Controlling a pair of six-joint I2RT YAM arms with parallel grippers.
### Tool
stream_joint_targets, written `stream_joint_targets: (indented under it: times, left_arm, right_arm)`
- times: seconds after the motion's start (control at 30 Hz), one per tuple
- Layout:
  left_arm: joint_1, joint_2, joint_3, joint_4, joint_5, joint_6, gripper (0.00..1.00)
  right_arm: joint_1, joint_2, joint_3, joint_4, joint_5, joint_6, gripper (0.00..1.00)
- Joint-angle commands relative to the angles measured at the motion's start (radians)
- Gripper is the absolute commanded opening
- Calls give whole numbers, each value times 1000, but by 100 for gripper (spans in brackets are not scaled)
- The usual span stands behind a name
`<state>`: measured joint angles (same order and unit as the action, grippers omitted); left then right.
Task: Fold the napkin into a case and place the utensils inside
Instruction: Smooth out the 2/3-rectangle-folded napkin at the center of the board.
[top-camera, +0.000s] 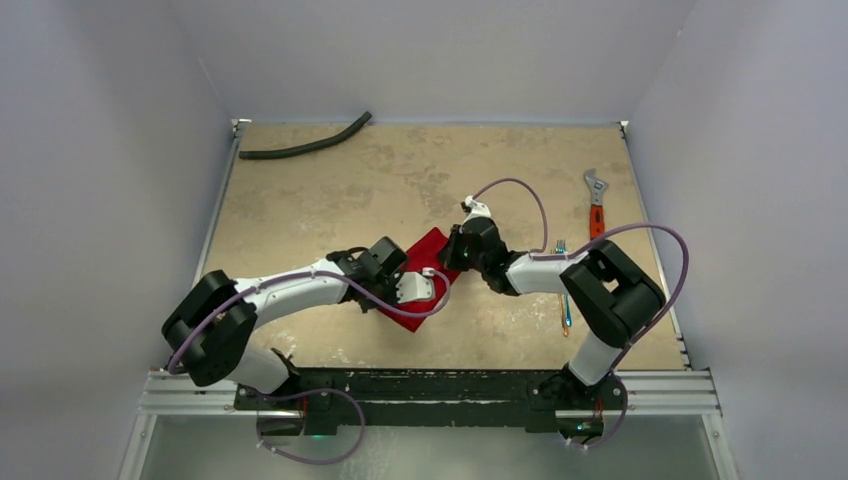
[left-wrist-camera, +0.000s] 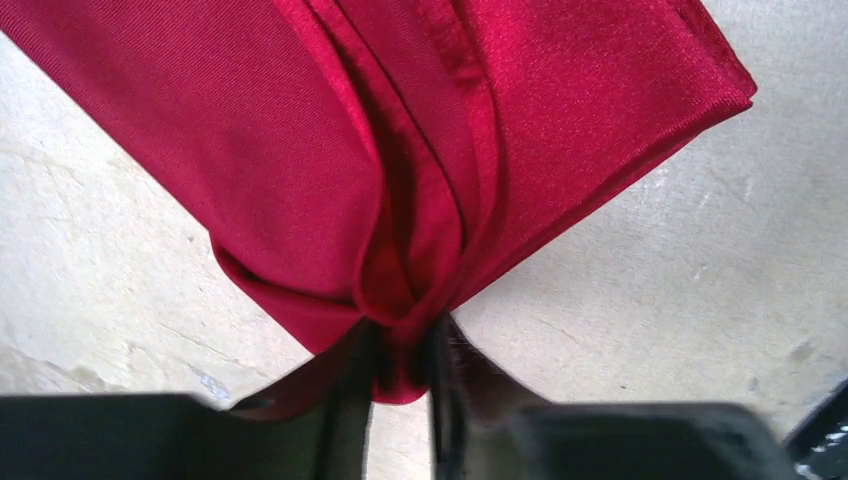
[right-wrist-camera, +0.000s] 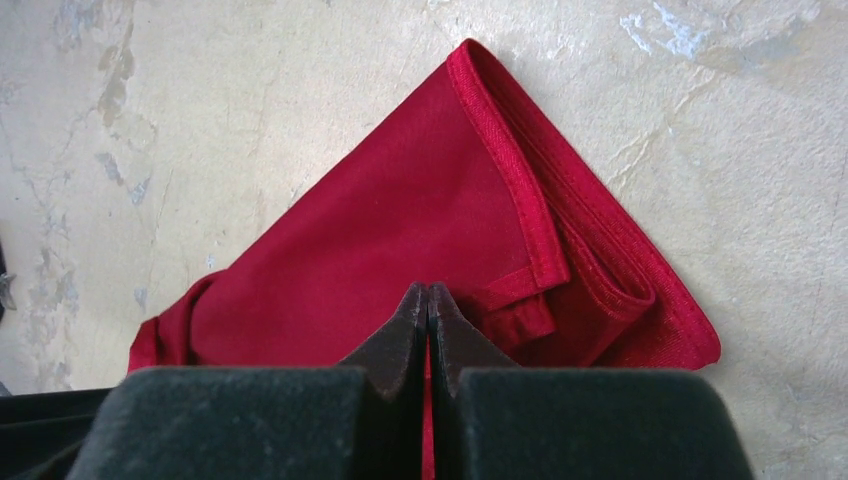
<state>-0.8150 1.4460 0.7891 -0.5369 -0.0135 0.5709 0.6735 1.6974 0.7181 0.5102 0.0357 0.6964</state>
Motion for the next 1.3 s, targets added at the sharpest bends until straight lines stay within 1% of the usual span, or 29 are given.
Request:
stream_joint_targets:
  times: [0.0, 0.03, 0.07, 0.1, 0.13, 0.2, 0.33, 0.47, 0.57, 0.63, 0.77, 0.83, 0.97, 1.17, 1.27]
  left_arm:
    - [-2, 15, -6, 58, 3, 78, 12]
    - [-4, 12, -14, 66, -2, 91, 6]
    - [-3, 12, -20, 70, -3, 106, 1]
    - [-3, 11, -28, 73, -5, 120, 0]
    - [-3, 9, -35, 78, -9, 137, 0]
    - [-4, 2, -56, 112, -30, 178, 0]
    - [-4, -19, -91, 182, -93, 257, 0]
    - [-6, -76, -150, 315, -165, 328, 0]
    - [-6, -90, -171, 380, -186, 367, 0]
    - [-5, -91, -184, 420, -192, 396, 0]
    - [-4, -89, -230, 517, -198, 458, 0]
    - [-4, -91, -259, 586, -205, 484, 0]
    - [-5, -123, -284, 631, -198, 505, 0]
    - [-4, -202, -295, 623, -172, 493, 0]
    - [-7, -251, -302, 568, -127, 472, 0]
  right_arm:
    - [5, -67, -14, 8, 21, 7, 0]
    - [3, -77, -12, -5, 17, 2, 0]
    - [4, -87, -11, -14, 2, -7, 0]
    - [3, -99, -11, -30, -21, -13, 0]
    - [3, -111, -15, -33, -32, -14, 0]
    - [4, -132, -31, 21, -93, -51, 0]
    - [4, -112, -61, 85, -265, -58, 0]
    - [5, -90, -144, 264, -469, -24, 0]
    - [6, -30, -170, 353, -564, -3, 0]
    - [11, -2, -176, 399, -586, 11, 0]
    - [36, 58, -139, 408, -582, 5, 0]
    - [50, 95, -116, 390, -548, 7, 0]
    - [52, 167, -91, 363, -464, 38, 0]
    - [52, 197, -73, 285, -328, 66, 0]
    - [52, 176, -94, 290, -281, 78, 0]
